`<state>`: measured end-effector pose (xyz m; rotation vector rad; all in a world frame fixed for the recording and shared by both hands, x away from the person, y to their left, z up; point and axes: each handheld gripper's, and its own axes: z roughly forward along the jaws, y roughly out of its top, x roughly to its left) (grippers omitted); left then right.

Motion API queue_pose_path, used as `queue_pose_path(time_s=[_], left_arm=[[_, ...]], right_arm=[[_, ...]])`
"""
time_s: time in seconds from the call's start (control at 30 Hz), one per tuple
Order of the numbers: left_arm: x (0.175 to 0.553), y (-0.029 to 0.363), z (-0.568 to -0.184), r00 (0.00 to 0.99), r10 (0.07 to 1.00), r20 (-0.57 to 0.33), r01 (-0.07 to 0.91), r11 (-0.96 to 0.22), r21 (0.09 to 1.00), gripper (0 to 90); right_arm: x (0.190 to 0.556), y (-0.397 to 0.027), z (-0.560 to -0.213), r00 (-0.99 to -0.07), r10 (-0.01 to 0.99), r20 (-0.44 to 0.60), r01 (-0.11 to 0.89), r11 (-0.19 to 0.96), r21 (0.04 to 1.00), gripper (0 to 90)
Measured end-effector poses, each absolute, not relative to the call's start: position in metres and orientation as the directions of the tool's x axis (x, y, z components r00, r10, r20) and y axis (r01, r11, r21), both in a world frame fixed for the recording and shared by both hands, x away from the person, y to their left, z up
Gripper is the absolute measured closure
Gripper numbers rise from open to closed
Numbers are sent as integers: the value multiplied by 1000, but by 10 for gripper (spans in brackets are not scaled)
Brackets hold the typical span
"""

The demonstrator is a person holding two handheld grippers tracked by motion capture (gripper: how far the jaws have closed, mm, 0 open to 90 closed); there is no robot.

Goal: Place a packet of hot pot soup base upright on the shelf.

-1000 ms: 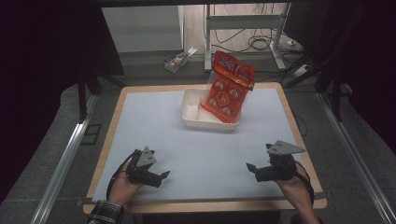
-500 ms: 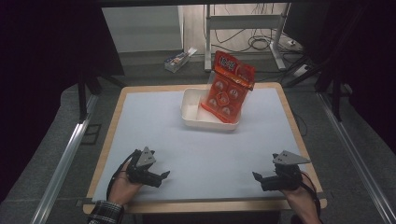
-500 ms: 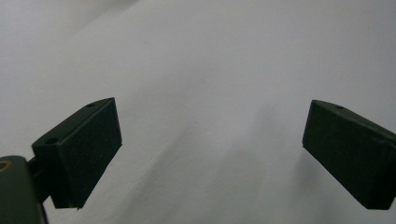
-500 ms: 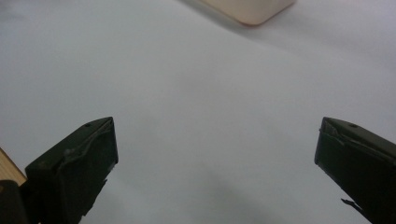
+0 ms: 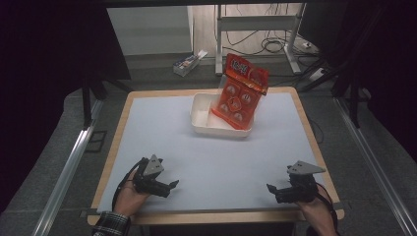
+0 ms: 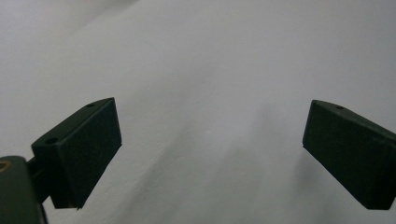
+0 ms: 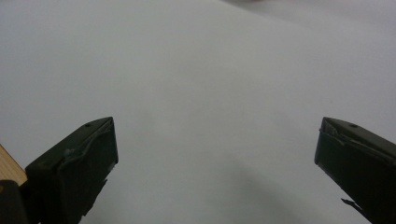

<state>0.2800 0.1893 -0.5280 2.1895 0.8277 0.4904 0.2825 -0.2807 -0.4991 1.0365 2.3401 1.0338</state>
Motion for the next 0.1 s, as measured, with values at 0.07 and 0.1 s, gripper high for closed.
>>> queue_pose_path(time_s=[0.07, 0.1], left_arm=[[280, 189, -528, 719, 689, 91, 408, -525, 747, 43], [280, 189, -528, 718, 690, 89, 409, -523, 748, 43]], right_arm=[[283, -281, -500, -655, 754, -39, 479, 455, 751, 0], [283, -281, -499, -655, 754, -39, 478, 454, 752, 0]])
